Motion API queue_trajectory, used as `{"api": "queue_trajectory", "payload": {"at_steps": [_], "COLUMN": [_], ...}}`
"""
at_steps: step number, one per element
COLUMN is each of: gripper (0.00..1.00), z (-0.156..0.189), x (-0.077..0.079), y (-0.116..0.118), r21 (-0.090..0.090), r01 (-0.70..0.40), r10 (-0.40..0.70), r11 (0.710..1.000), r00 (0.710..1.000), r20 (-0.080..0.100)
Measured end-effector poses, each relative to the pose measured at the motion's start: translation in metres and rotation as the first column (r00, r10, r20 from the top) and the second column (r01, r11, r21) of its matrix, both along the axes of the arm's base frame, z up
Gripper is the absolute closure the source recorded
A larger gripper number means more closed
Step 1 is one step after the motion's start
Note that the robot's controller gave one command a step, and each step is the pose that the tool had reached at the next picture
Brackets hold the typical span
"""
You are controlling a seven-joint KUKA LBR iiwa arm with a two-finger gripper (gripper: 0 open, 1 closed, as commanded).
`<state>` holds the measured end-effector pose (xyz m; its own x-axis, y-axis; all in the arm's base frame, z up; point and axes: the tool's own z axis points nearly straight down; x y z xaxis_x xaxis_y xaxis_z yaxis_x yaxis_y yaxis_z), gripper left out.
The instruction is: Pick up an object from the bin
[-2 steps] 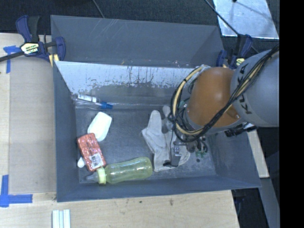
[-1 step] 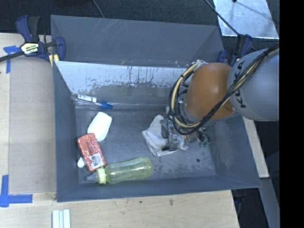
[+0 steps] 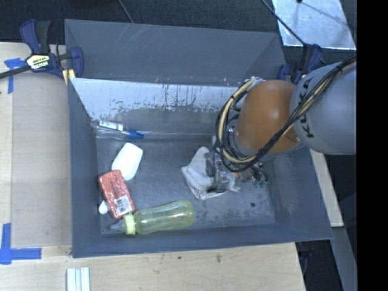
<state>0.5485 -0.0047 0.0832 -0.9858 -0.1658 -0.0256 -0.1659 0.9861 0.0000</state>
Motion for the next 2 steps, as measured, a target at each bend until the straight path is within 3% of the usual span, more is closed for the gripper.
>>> {"api": "queue_trajectory", "payload": {"at_steps": [1, 2], "gripper": [1.00, 1.00], "z": [0.1072, 0.1072], "x": [0.0281, 0.0281], "y": [-0.0269, -0.0268], "r21": [-0.004, -0.004], "r01": [-0.006, -0.005], "r10": [0.006, 0.005], "r11": [1.000, 1.000], "r00": [1.000, 1.000], "r20": [-0.023, -0.023]}}
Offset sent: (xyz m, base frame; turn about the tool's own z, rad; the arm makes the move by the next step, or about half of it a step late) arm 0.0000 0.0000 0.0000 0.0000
